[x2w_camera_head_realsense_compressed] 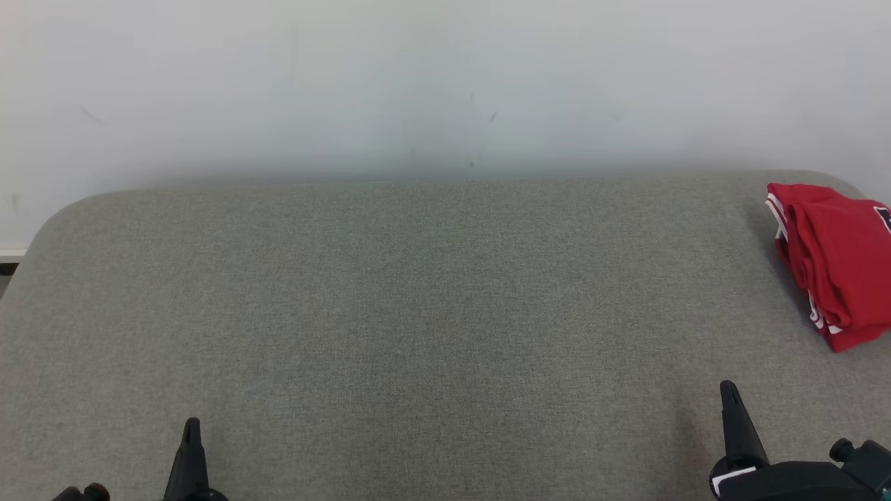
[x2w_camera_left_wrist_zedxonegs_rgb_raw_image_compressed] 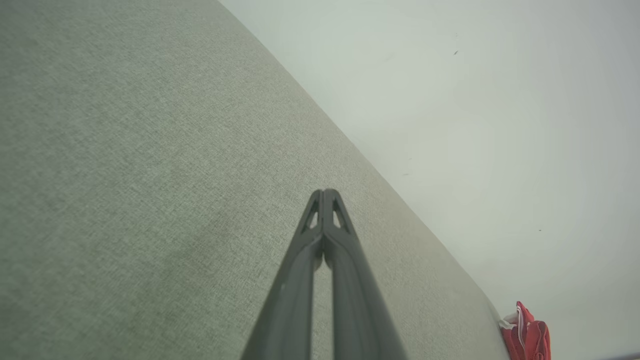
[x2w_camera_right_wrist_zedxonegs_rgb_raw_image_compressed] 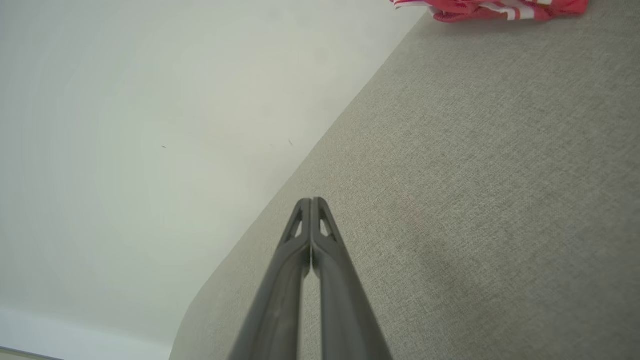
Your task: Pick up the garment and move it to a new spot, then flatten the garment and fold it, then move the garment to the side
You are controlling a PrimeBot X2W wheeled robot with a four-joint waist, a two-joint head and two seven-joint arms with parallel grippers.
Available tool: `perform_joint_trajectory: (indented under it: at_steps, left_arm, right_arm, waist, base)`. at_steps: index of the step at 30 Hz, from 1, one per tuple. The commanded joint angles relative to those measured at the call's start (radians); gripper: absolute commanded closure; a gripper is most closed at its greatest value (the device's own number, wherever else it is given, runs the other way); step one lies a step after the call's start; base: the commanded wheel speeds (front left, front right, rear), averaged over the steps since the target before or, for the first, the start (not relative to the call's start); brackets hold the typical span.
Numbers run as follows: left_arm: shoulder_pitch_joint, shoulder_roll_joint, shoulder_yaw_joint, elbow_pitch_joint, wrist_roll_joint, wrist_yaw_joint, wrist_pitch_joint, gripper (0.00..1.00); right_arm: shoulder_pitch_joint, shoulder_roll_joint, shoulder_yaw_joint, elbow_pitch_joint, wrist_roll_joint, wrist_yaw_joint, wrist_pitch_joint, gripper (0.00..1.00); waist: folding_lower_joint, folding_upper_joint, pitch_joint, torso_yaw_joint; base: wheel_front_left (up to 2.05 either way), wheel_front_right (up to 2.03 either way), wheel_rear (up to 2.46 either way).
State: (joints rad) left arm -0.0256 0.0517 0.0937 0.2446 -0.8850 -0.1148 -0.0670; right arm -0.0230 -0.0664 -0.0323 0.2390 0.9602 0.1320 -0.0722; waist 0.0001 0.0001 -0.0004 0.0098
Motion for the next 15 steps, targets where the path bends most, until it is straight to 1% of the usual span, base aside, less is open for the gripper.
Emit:
perform_joint_trajectory:
  at_steps: [1,15]
  left_arm:
    - [-0.026,0.002,0.003,-0.011,-0.032,-0.005,0.007,1.00]
    - [-0.042,0.001,0.008,-0.009,-0.195,-0.009,0.048,1.00]
  right_arm:
    - [-0.026,0.001,-0.006,-0.010,0.026,-0.001,0.005,1.00]
    - [-0.041,0.004,-0.023,-0.007,0.174,-0.001,0.047,1.00]
  waist:
    - [-0.0001,-0.0001,0.000,0.000]
    - [-0.0001,-0.0001,0.001,-0.002]
  base:
    - [0.00,0.00,0.00]
    - [0.00,0.00,0.00]
